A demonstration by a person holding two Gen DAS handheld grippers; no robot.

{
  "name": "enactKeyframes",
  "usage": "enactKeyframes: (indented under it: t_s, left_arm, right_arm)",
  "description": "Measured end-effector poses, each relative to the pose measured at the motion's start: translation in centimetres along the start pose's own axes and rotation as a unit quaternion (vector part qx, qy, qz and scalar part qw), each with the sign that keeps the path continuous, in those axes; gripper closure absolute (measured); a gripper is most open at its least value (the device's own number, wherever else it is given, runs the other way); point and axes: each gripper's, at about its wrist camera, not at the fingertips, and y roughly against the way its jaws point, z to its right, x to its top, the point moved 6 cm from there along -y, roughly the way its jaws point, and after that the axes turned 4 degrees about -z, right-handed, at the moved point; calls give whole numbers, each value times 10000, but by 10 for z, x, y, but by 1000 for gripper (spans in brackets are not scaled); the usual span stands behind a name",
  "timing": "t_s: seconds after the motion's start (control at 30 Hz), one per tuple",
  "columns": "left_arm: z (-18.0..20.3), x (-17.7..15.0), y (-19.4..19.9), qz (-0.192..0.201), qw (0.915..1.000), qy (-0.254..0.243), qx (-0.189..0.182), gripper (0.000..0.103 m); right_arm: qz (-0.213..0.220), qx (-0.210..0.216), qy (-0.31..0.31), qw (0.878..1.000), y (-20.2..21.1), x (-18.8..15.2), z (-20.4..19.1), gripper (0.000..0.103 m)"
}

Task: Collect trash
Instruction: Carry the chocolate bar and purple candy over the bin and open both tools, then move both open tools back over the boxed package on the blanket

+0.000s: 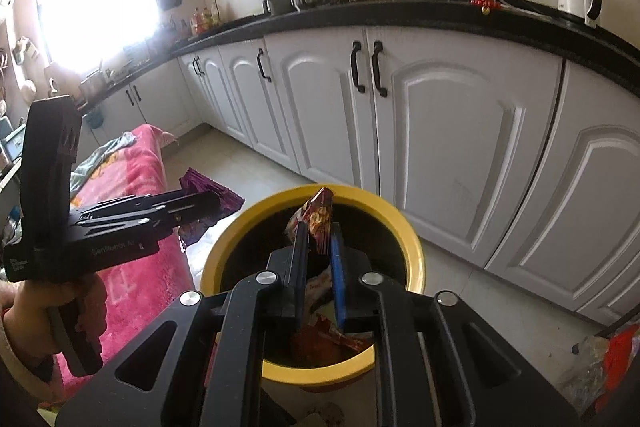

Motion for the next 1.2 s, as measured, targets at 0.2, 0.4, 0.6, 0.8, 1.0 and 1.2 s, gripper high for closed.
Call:
enactKeyframes:
  t_s: [0.2,0.4,0.6,0.8,1.0,1.2]
  left_arm:
    - [-8,-3,3,0,9999,67,97,42]
    - [-20,-6,25,113,9995,102,277,32]
    - [-37,-10,62,364,9982,183,442,12]
    - [-60,-19,104,613,9955,316,656,11]
    - [-91,-36,150,837,9906,565,920,11]
    - [-121,-57,185,945,9852,723,1234,11]
  right_arm:
    - [-92,-15,-208,9997,-8,-2,4,67]
    - [56,31,-231,9997,1,3,1,55]
    - [209,134,-90,9997,12,10,-19,42]
    - [361,372,83,9986,25,16,-50,30]
    - [442,549,449,9965,32,19,-88,23]
    - [395,802,777,9930,34,15,-131,18]
